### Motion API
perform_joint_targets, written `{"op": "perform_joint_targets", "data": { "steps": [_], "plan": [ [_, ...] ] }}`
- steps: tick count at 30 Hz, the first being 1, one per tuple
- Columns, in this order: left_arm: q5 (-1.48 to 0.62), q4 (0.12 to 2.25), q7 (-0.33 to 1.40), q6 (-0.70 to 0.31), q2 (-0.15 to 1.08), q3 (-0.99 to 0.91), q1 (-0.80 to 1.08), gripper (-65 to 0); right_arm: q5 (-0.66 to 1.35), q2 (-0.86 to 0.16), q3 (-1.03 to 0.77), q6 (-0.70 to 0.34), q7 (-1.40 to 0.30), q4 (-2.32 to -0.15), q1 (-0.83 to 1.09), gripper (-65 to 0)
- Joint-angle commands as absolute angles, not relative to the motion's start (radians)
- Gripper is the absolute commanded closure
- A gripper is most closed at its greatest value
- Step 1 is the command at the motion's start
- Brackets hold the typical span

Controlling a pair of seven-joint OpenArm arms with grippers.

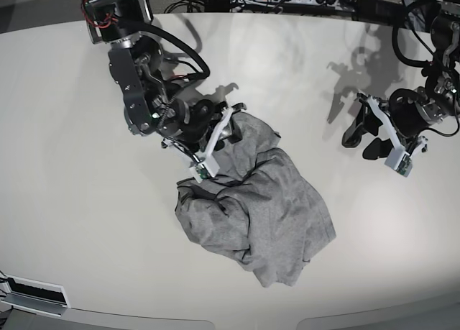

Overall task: Layout the t-shirt on the table in an organized manner, then fold the t-shirt properly
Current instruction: 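Reach the right gripper to the crumpled grey t-shirt and grasp its edge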

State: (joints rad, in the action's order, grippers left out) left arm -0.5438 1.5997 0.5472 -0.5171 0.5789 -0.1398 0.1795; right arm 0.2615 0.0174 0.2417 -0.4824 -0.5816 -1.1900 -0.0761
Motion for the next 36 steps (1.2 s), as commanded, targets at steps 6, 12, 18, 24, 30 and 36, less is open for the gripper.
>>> {"op": "perform_joint_targets", "data": {
  "steps": [6, 12, 18, 24, 30, 36],
  "plan": [
    [-0.567, 1.613, 0.524, -0.521, 0.648, -0.148, 0.166, -33.4, 0.263, 0.014, 0.241, -0.543, -0.793, -1.411, -0.102, 0.0],
    [-0.567, 1.613, 0.525, -0.521, 0.682, -0.148, 0.166, -33.4, 0.227, -0.060, 0.241, -0.520, -0.832, -1.948, 0.042, 0.0],
    [-0.567, 1.613, 0.525, -0.521, 0.682, -0.148, 0.166, -33.4, 0.144, -0.143, 0.214, -0.485, -0.832, -2.248, 0.235, 0.0],
    [-0.568, 1.613, 0.529, -0.521, 0.682, -0.148, 0.166, -33.4, 0.229, -0.155, 0.150, -0.509, -0.826, -2.356, 0.392, 0.0],
    [-0.624, 1.615, 0.554, -0.533, 0.682, -0.148, 0.166, -33.4, 0.497, -0.144, 0.178, -0.638, -0.823, -2.356, 0.471, 0.0],
    [-0.678, 1.615, 0.585, -0.620, 0.682, -0.148, 0.166, -33.4, 0.433, -0.144, 0.278, -0.637, -0.727, -2.344, 0.460, 0.0]
  ]
}}
